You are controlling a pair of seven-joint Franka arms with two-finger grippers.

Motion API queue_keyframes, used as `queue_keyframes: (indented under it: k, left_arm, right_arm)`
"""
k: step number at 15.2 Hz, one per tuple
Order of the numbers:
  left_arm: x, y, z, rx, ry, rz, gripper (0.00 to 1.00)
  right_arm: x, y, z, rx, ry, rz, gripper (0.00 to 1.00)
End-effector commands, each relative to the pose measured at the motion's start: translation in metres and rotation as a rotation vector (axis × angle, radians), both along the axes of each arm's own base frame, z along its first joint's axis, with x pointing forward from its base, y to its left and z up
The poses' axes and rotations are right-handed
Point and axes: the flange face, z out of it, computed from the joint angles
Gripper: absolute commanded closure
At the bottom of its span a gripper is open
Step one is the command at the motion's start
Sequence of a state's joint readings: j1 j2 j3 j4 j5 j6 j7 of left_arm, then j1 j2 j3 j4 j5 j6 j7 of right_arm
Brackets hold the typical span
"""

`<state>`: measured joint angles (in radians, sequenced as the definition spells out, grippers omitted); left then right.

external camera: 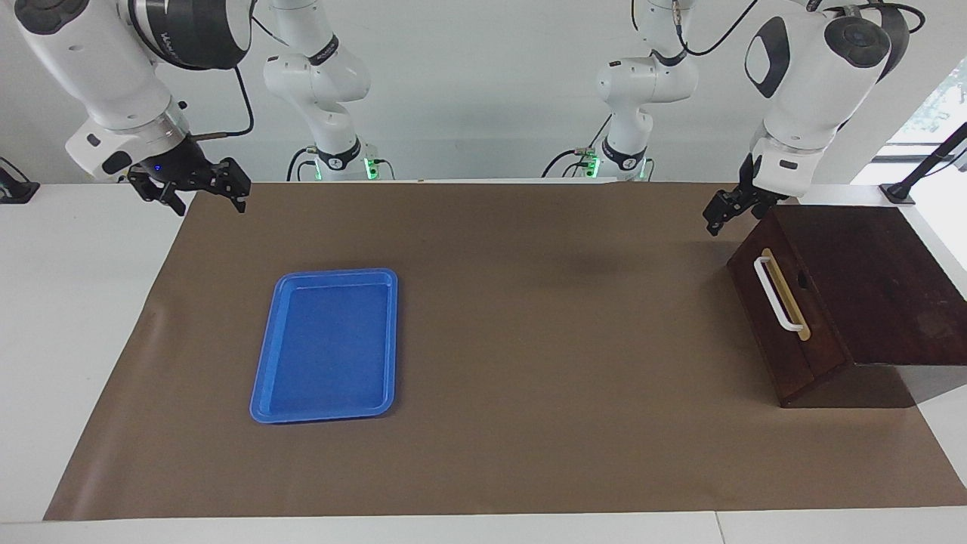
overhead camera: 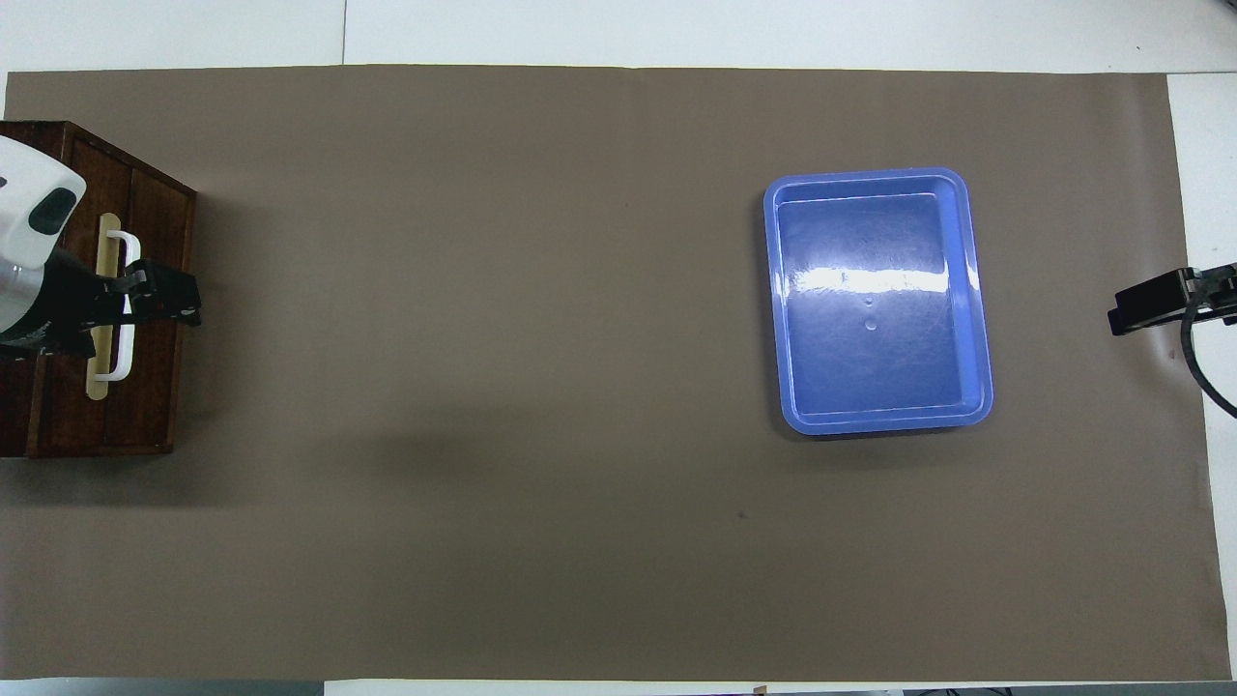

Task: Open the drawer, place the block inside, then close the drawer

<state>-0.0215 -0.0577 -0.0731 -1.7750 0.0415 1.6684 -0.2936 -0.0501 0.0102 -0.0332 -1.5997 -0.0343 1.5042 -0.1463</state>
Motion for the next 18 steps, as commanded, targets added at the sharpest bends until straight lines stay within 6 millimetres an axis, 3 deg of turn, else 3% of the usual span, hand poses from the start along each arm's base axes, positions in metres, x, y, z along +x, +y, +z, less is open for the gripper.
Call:
queue_keyframes:
  k: [1, 3, 8, 18]
  left_arm:
    - [-0.008, 0.006, 0.018, -0.021, 0.051, -0.145, 0.00]
    - [-0.006, 0.009, 0.031, -0.023, 0.034, -0.210, 0.00]
    - [0.003, 0.013, 0.030, -0.027, 0.041, -0.266, 0.00]
    - [-0.007, -0.002, 0.050, -0.031, 0.024, -0.278, 0.00]
  right_arm:
    - [-0.006, -0.001, 0.002, -0.015, 0.004, -0.006, 0.00]
    - [-0.006, -0.001, 0.002, -0.015, 0.004, -0.006, 0.00]
    - [-0.006, -0.002, 0.001, -0.015, 0.006, -0.007, 0.00]
    - [-0.007, -0.004, 0.002, -0.015, 0.004, -0.010, 0.00]
